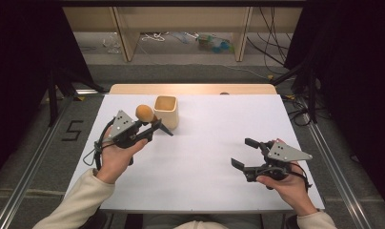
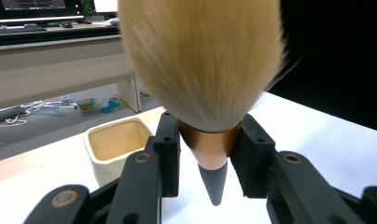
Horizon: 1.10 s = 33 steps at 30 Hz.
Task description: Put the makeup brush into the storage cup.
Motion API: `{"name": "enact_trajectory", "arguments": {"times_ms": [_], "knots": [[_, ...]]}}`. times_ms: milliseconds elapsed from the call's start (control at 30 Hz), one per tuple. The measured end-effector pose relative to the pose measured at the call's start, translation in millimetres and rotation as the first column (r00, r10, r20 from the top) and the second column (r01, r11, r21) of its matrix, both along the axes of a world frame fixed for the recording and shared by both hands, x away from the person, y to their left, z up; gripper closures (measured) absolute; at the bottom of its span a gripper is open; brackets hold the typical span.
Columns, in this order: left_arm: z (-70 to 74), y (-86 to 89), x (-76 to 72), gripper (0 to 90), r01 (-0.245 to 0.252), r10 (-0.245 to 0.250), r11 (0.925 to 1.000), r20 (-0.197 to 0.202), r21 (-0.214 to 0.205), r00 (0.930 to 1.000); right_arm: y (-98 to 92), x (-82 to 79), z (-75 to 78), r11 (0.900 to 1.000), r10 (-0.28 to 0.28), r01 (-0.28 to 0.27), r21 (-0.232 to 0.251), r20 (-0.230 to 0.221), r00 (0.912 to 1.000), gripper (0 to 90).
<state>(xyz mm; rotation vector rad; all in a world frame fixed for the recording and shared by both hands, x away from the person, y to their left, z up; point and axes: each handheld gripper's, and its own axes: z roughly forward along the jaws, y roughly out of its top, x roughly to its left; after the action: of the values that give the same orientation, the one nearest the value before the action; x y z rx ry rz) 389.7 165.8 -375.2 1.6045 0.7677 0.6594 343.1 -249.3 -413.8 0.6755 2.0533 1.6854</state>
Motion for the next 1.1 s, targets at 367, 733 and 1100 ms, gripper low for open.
{"name": "enact_trajectory", "arguments": {"times_ms": [367, 733, 1100], "knots": [[1.1, 2.0, 2.1, 65.3, -0.019, 0.019, 0.9998, -0.001, 0.006, 0.9998, -1.0, -1.4, 0.6, 0.9999, -0.011, 0.011, -0.004, -0.001, 0.9999, 16.0], [2.5, 3.1, 4.0, 65.4, -0.035, 0.035, 0.9992, 0.000, 0.016, 0.9994, -0.3, -0.7, -0.4, 1.0000, -0.005, 0.005, 0.006, 0.000, 1.0000, 16.1], [3.7, 3.8, 6.6, 65.3, -0.042, 0.042, 0.9988, 0.004, 0.026, 0.9991, -0.3, -0.8, -0.9, 1.0000, -0.010, 0.010, 0.000, -0.010, 0.9999, 16.2]]}}
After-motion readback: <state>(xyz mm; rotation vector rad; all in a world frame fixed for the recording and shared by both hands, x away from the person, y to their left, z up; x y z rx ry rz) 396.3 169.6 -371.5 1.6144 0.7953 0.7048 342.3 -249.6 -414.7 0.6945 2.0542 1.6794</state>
